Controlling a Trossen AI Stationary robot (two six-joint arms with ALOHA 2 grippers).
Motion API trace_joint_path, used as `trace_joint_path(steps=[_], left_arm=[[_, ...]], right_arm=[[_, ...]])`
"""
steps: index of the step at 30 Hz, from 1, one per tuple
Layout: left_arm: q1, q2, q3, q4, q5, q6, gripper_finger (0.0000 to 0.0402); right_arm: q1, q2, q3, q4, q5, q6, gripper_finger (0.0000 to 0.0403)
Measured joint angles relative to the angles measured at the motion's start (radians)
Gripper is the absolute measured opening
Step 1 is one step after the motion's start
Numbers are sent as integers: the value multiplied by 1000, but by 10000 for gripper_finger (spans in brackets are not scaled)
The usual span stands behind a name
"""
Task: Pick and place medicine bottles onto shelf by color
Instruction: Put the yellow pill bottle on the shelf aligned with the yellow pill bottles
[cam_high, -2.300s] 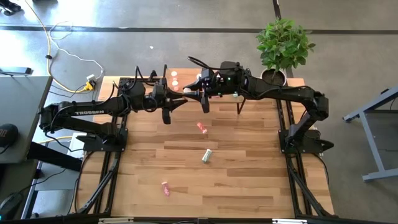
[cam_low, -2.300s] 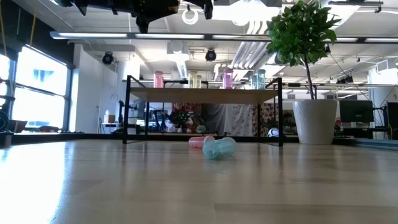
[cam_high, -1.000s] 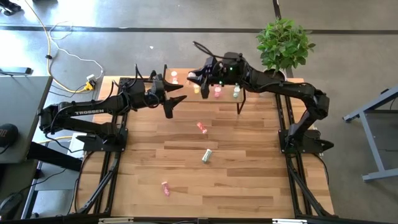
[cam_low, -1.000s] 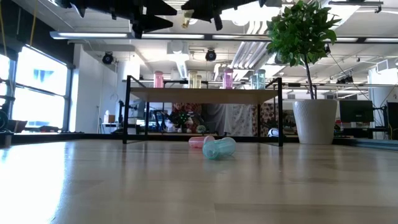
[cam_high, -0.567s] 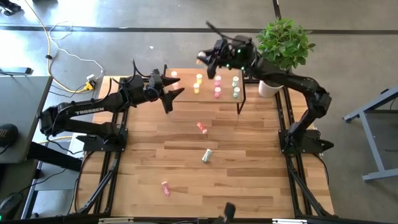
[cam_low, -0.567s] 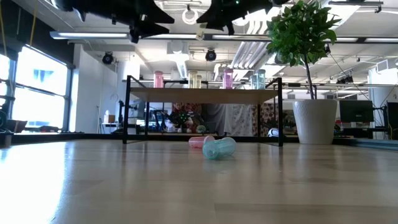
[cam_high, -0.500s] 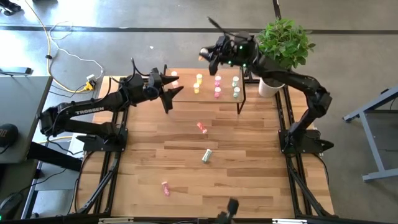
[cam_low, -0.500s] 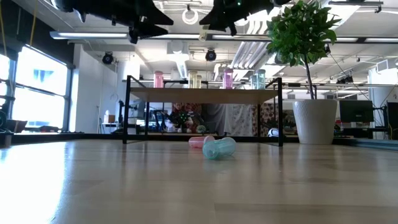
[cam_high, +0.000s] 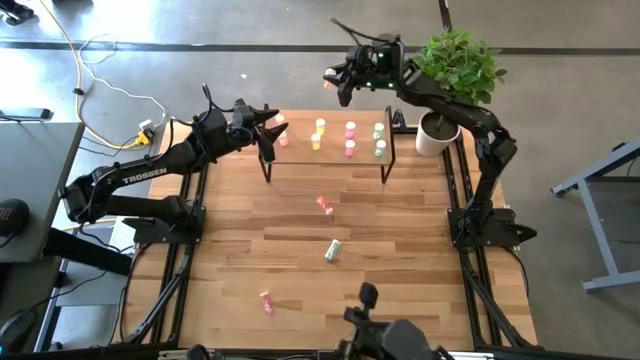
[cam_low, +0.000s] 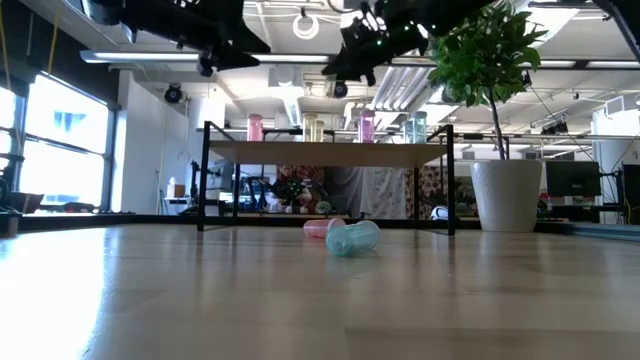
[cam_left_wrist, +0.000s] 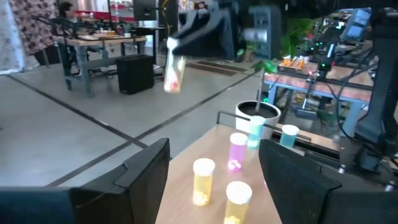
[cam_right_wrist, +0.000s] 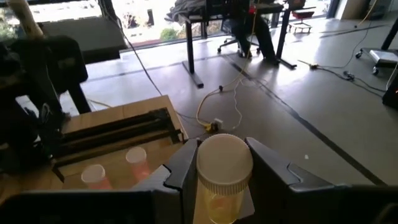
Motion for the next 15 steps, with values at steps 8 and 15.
trace_joint_path(steps=[8,15], left_arm=[[18,0,0,-3,-16,0,239],[18,0,0,-7,-29,0,239]], right_arm=[[14,60,9,-62,-30,-25,99],[38,86,8,-73,-29,-24,99]])
